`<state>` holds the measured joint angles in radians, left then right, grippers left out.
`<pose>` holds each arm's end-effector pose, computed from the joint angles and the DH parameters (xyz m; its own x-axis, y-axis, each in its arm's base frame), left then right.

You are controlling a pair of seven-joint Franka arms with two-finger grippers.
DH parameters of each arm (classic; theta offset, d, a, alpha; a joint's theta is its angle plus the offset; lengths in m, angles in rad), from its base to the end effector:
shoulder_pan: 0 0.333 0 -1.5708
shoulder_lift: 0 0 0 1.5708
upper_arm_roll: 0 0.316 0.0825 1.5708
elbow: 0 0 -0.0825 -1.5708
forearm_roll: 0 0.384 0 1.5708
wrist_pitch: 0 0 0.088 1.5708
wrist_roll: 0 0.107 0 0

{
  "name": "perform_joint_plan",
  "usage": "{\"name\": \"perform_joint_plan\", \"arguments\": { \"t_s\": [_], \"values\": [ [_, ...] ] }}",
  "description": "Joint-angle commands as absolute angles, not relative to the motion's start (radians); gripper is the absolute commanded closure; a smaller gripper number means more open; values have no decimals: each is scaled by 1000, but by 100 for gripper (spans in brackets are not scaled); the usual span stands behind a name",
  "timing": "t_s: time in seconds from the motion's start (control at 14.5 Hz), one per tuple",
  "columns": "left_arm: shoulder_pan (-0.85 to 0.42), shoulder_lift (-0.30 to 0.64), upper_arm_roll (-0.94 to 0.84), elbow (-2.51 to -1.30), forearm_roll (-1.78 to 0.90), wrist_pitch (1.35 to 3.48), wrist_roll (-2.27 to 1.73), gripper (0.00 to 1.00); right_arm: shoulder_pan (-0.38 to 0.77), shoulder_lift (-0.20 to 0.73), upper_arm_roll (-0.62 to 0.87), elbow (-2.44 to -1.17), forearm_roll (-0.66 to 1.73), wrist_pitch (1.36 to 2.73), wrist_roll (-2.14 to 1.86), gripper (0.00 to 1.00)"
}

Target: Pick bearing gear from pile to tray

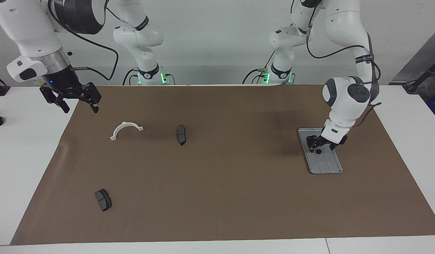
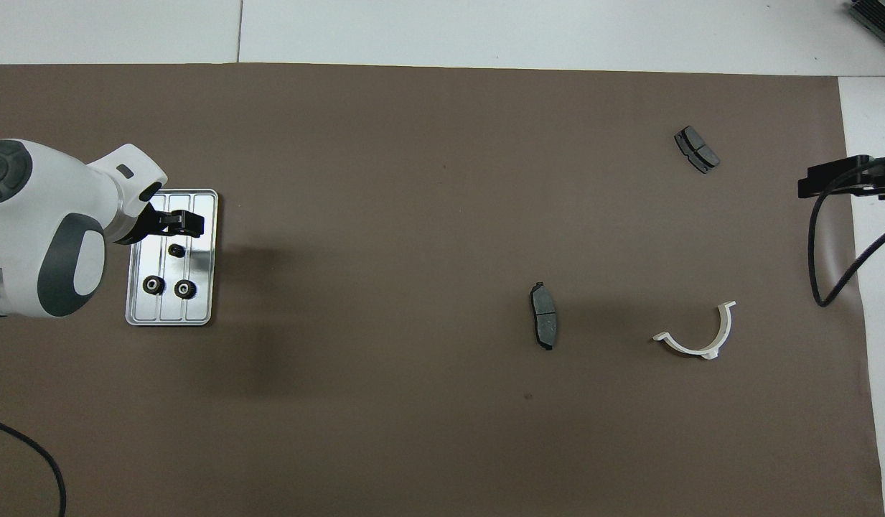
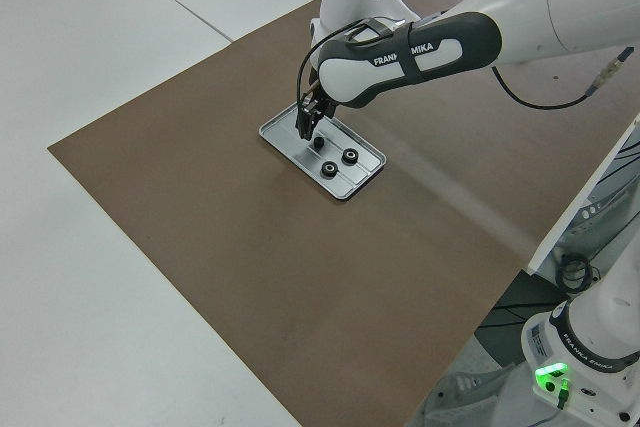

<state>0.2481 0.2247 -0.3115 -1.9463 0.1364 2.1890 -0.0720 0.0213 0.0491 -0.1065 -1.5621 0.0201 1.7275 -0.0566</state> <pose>0.6035 -0.0261 0.3746 0.9976 -0.0611 0.0325 -0.0597 -0.9973 -0.0429 0.5828 -0.0464 0.6156 0.9927 -0.0304 0.1170 -0.0297 -0.9995 -0.0083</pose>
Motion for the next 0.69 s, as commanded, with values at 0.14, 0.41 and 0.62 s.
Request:
{"name": "perform_joint_plan", "arguments": {
  "t_s": [0.14, 0.41, 0.62],
  "values": [
    [160, 135, -304, -1862, 133, 1970, 14, 0, 52, 12, -101, -1634, 52, 1758, -71, 0],
    [51, 95, -305, -1888, 132, 1907, -197, 0, 58, 9, -101, -1635, 103, 1749, -68, 0],
    [58, 68, -302, -1849, 124, 1856, -203, 0, 57, 8, -101, -1635, 101, 1733, -72, 0]
  ]
}}
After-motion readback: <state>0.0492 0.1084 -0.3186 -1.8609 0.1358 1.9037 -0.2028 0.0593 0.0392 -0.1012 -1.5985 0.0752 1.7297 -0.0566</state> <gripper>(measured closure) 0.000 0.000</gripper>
